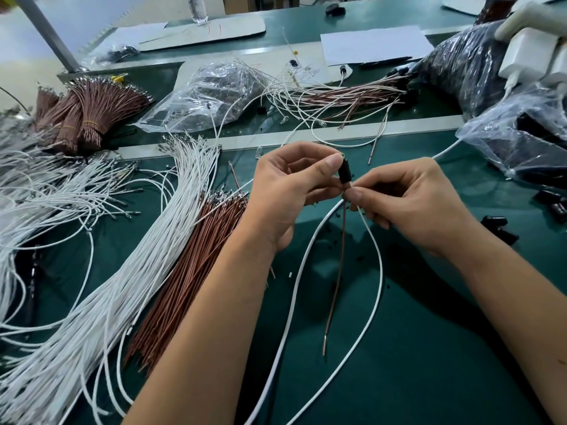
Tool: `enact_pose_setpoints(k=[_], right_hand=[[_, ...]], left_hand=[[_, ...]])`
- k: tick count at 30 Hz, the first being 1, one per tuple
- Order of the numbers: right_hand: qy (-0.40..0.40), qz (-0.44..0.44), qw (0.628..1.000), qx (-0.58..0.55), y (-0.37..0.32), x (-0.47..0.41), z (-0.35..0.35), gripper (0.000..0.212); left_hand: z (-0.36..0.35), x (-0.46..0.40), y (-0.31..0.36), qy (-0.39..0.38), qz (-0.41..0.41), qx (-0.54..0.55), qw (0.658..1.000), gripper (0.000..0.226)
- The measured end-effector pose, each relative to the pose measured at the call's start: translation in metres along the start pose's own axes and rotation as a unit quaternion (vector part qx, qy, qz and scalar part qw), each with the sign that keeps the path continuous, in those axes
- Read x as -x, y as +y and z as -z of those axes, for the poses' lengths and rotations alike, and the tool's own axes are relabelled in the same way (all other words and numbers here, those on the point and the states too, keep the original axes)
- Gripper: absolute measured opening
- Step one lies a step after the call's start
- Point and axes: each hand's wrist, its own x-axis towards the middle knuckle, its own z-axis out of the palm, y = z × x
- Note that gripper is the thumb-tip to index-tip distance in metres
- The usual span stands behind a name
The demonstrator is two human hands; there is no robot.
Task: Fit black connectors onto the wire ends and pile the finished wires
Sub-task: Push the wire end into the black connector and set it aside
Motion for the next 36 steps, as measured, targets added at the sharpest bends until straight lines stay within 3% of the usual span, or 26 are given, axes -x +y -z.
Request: enact_pose_setpoints(k=[8, 19, 29, 36], right_hand=[[-0.017, 0.002, 1.000, 0.011, 0.0014, -0.0008, 0.0024, 0.008], [-0.043, -0.016, 0.999, 0.011, -0.0021, -0.0005, 0.0056, 0.020], [0.002, -0.010, 1.000, 0.015, 0.0004, 0.0015, -0.0013, 0.011], [0.018, -0.013, 1.000, -0.003, 0.0009, 0.0011, -0.0018, 0.020]], left_hand=[[-0.0014, 0.0000, -0.0022, 0.018, 0.029, 0.024, 0.999, 0.015], [-0.0017, -0.0014, -0.0059, 0.018, 0.035, 0.044, 0.998, 0.008], [-0.0039, -0.0014, -0.0060, 0.018, -0.008, 0.028, 0.999, 0.008], [-0.0016, -0.0013, -0.0068, -0.024, -0.047, 0.008, 0.999, 0.017]])
